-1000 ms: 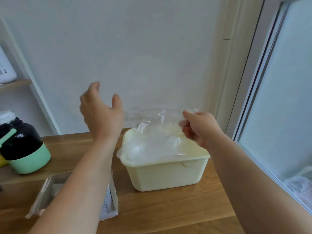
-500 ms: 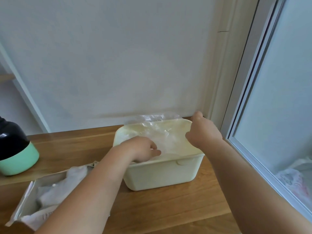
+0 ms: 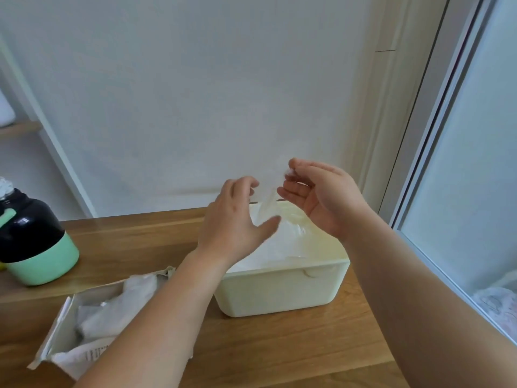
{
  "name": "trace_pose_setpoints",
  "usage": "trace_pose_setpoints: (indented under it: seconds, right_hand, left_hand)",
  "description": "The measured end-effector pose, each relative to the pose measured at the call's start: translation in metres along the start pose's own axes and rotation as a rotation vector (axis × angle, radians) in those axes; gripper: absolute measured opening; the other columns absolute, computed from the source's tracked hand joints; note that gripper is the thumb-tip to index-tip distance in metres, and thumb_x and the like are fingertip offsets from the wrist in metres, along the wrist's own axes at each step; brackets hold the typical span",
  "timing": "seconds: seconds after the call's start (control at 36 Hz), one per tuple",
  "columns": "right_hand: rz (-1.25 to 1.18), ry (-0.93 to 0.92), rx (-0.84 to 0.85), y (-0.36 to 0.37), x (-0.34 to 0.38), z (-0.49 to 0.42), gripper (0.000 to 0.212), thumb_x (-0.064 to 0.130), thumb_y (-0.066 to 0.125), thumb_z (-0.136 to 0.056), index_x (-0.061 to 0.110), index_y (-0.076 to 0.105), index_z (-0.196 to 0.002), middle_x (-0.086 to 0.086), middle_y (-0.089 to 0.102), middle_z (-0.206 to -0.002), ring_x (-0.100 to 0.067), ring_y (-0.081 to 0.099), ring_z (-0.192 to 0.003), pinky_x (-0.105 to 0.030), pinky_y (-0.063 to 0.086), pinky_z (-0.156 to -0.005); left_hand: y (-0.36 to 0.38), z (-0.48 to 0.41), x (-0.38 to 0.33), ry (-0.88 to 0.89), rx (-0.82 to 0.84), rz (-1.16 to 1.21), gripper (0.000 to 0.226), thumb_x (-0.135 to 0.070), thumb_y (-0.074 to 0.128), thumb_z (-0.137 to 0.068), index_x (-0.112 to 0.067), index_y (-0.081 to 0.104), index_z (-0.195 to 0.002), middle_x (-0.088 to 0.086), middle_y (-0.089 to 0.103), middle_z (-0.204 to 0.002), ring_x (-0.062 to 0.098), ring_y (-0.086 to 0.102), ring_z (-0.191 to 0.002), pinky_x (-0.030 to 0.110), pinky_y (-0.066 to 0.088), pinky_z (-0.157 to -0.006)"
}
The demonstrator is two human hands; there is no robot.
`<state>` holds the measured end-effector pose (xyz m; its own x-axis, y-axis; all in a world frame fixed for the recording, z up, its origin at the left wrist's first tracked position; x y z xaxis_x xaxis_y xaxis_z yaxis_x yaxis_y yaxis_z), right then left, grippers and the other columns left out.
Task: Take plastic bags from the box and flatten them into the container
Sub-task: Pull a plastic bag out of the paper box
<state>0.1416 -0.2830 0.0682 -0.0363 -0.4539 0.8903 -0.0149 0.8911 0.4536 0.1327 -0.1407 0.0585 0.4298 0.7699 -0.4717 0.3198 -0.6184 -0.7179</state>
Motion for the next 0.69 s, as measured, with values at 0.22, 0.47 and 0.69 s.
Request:
trace_pose_setpoints:
  seconds: [0.22, 0.47, 0.69]
  right_hand:
    - [0.252, -0.131, -0.063, -0.006, 0.012, 0.006, 0.002, 0.012, 0.067, -0.087, 0.01, 0.066, -0.088, -0.001, 0.061, -0.078, -0.014, 0.059, -0.072, -0.034, 0.055, -0.087]
    - [0.905, 0.032, -0.021, -0.03, -0.001, 0.016, 0.023, 0.0, 0.067, -0.081, 0.023, 0.063, -0.084, 0.0, 0.062, -0.083, -0.022, 0.065, -0.076, -0.042, 0.055, -0.087]
    - [1.437, 0.197, -0.036, -0.046, -0.017, 0.015, 0.041, -0.005, 0.05, -0.082, -0.004, 0.057, -0.123, -0.015, 0.063, -0.119, -0.03, 0.069, -0.081, -0.044, 0.055, -0.086]
  left_hand:
    - [-0.047, -0.001, 0.001, 0.126, -0.317, 0.027, 0.025, -0.008, 0.047, -0.082, -0.01, 0.065, -0.099, 0.0, 0.068, -0.093, 0.02, 0.065, -0.087, 0.031, 0.048, -0.073]
    - [-0.02, 0.007, 0.015, 0.044, 0.189, 0.05, 0.04, -0.025, 0.038, -0.086, -0.025, 0.07, -0.111, -0.022, 0.058, -0.098, 0.006, 0.056, -0.106, 0.024, 0.039, -0.09]
    - [0.026, 0.023, 0.027, -0.17, 0.654, -0.146, 0.027, -0.052, 0.033, -0.089, -0.04, 0.056, -0.082, -0.003, 0.066, -0.108, 0.02, 0.06, -0.104, 0.041, 0.048, -0.094]
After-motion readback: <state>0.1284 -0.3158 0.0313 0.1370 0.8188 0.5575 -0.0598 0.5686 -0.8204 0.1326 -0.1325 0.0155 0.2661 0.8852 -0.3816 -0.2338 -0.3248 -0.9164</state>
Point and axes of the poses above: each hand's wrist, its own z-axis away from the middle knuckle, its own y-axis out of the palm, x = y × z, the point moved 8 cm from there along -z, towards the middle knuckle
